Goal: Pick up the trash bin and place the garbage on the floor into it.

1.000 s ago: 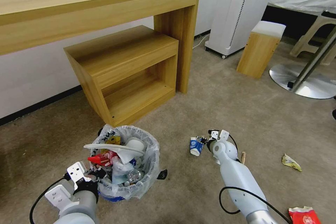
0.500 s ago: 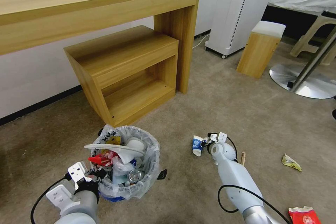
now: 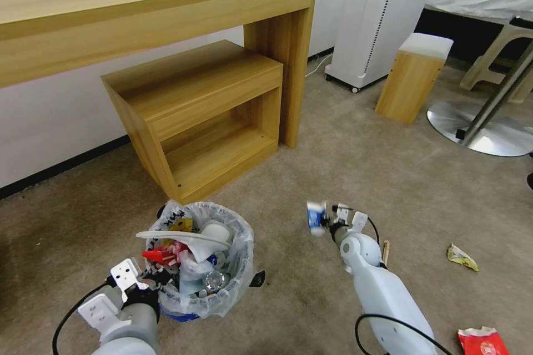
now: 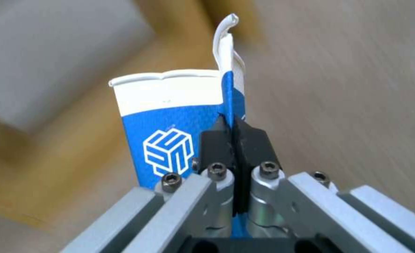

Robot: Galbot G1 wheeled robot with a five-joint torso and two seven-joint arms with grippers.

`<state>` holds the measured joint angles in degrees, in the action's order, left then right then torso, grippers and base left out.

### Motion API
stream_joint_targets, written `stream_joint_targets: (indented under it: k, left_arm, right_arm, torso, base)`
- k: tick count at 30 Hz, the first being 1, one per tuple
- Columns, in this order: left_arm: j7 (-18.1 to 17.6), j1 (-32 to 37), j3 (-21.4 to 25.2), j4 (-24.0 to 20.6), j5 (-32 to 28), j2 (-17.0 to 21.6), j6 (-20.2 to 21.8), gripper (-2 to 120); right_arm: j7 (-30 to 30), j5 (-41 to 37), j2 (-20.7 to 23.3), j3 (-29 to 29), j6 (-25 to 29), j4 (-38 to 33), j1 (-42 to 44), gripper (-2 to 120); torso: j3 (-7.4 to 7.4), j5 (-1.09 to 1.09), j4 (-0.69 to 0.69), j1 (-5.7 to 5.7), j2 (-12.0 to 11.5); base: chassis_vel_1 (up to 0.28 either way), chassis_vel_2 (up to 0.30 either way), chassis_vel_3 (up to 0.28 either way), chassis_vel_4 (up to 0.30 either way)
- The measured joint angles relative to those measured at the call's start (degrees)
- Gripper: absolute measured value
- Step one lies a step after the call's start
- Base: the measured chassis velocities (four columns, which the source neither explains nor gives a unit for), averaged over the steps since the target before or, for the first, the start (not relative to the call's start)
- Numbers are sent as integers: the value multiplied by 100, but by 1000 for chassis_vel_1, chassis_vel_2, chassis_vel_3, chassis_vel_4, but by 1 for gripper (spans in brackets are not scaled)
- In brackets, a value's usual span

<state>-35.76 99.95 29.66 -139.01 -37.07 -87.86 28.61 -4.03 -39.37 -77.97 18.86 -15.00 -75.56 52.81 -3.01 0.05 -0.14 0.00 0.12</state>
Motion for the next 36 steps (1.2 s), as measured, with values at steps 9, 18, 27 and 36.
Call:
stream_joint_targets:
  k: [9, 18, 27, 36]
  left_arm:
    - [67, 2, -360, 256, 184, -109, -77, 0]
    - [75, -56, -339, 288, 168, -90, -77, 0]
    - [76, -129, -278, 299, 69, -50, -70, 0]
    - [74, -181, -264, 330, 31, -36, -63, 0]
  right_arm:
    - [4242, -983, 240, -640, 2750, -1448, 35, 0]
    - [5620, -714, 45, -1520, 2942, -1364, -51, 0]
    - [6468, -271, 45, -1943, 2868, -1277, 59, 0]
    - [6738, 153, 156, -1832, 2788, -1233, 167, 0]
  torso:
    - [1, -2, 1, 0, 1]
    - [0, -1, 1, 0, 1]
    - [0, -1, 0, 0, 1]
    - [0, -1, 0, 0, 1]
  base:
    - [0, 0, 0, 0]
    - [0, 0, 0, 0]
    - [0, 0, 0, 0]
    - [0, 0, 0, 0]
